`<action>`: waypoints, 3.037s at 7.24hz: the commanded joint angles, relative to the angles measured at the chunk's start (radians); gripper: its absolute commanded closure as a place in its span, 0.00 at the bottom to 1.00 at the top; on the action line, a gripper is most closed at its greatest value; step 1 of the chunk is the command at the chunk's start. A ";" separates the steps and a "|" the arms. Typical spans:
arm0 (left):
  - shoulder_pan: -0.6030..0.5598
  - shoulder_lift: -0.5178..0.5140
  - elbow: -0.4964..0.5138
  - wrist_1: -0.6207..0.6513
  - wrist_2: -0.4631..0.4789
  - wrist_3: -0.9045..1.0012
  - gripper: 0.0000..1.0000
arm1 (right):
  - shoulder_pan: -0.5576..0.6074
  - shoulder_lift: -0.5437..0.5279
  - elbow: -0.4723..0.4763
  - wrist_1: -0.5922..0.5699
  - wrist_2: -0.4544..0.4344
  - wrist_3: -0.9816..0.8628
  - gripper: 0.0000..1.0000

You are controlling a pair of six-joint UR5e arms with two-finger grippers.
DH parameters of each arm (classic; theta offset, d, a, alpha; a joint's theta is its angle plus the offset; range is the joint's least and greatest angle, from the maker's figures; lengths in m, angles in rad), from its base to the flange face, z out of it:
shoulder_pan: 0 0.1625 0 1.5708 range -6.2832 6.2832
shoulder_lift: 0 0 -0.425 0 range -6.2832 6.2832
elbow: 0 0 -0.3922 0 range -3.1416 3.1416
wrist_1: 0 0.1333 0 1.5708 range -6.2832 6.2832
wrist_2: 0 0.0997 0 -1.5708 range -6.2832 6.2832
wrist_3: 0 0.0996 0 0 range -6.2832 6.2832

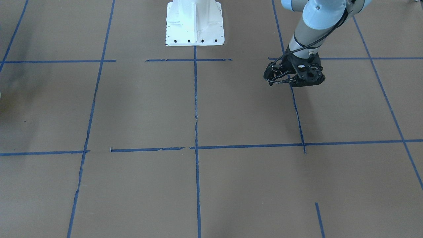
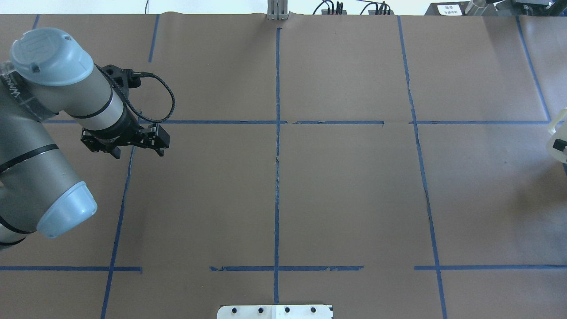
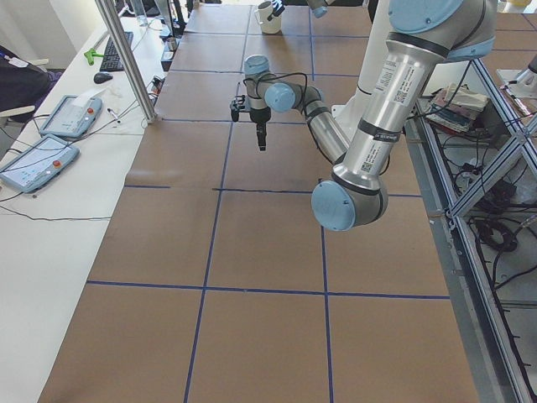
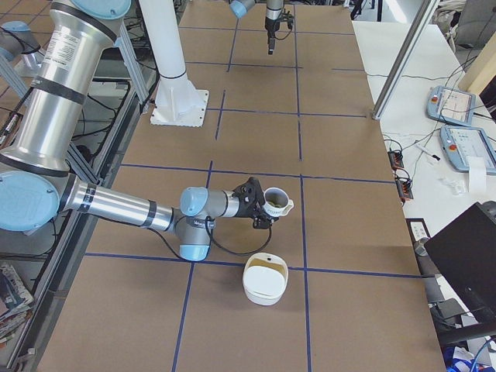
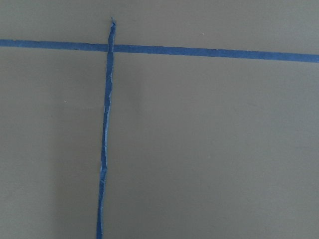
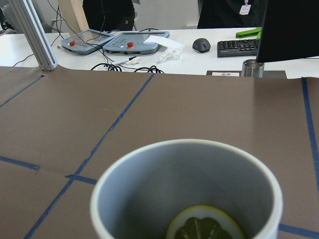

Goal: Left arm hands cup to right arm to dump lemon

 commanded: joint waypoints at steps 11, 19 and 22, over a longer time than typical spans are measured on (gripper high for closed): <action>0.024 -0.008 -0.013 -0.005 0.005 -0.046 0.00 | 0.035 0.076 -0.288 0.636 -0.172 1.194 0.89; 0.025 -0.008 -0.007 -0.005 0.006 -0.037 0.00 | 0.040 0.147 -0.420 0.858 -0.374 1.705 0.88; 0.027 -0.010 -0.007 -0.005 0.005 -0.037 0.00 | 0.038 0.159 -0.423 0.892 -0.443 1.842 0.88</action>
